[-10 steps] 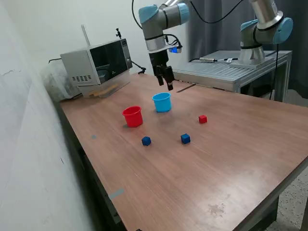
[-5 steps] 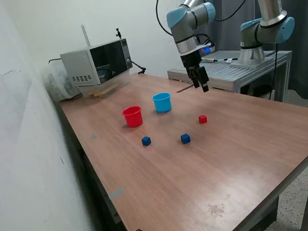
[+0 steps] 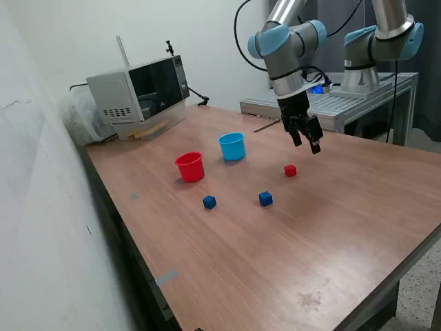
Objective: Place red objects in the red bin, and blue objects in the blue bin.
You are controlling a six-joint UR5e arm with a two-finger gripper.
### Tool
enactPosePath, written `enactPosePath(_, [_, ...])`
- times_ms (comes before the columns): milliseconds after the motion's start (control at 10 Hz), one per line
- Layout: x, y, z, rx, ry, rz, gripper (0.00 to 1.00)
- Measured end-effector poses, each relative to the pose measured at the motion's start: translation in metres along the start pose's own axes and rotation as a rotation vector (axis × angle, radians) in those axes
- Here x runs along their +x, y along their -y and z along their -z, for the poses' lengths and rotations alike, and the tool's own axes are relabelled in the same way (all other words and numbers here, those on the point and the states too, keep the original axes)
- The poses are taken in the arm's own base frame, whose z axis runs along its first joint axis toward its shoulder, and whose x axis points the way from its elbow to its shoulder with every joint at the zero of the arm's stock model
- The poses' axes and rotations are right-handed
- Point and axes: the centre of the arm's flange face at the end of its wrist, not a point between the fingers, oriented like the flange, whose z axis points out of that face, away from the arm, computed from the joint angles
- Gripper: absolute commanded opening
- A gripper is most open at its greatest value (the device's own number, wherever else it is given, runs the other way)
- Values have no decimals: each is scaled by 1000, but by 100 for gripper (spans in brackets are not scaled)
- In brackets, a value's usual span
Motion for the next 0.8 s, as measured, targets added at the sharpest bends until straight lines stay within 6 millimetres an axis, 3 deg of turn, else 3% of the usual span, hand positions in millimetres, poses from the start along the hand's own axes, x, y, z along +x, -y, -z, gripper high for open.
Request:
enactPosePath(300, [-2, -25, -21, -22, 16, 2, 100])
enactPosePath(600, [-34, -45, -20, -50, 54, -39, 100])
enactPosePath(800, [-46, -48, -21, -61, 73, -53, 100])
